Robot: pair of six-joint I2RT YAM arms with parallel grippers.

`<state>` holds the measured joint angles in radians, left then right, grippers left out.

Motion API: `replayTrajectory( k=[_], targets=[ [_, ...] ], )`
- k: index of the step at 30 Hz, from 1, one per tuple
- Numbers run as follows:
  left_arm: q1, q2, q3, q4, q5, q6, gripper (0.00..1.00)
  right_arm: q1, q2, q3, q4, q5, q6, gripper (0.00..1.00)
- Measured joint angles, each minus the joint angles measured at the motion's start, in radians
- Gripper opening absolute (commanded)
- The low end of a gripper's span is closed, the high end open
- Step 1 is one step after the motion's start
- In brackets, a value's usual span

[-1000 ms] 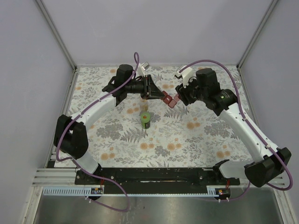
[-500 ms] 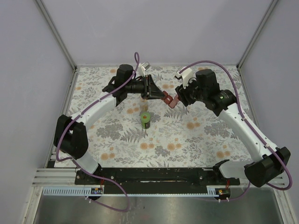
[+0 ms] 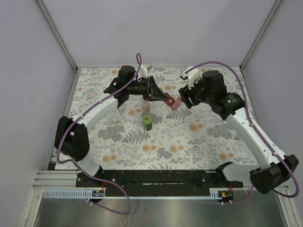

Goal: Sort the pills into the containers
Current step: Open the pill container at the center of the board.

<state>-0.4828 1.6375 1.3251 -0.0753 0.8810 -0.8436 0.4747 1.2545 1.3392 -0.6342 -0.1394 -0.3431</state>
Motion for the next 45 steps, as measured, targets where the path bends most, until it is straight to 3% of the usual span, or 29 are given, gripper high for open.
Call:
replayTrajectory(
  k=[10,29,37,45],
  targets=[
    [0.0,0.021,-0.002,0.007,-0.001,0.001,0.0,0.0,-0.06,0.026,-0.024,-0.021,0.039,0.77],
    [0.0,0.065,-0.166,0.448,-0.001,-0.277,0.0,-0.001,-0.027,0.042,-0.045,-0.086,0.042,0.79],
    [0.0,0.066,-0.166,0.386,-0.033,-0.239,0.0,0.051,-0.013,0.05,-0.074,-0.079,-0.021,0.77],
    [0.0,0.066,-0.164,0.337,-0.048,-0.208,0.0,0.101,0.102,0.14,-0.12,-0.06,-0.082,0.75]
  ],
)
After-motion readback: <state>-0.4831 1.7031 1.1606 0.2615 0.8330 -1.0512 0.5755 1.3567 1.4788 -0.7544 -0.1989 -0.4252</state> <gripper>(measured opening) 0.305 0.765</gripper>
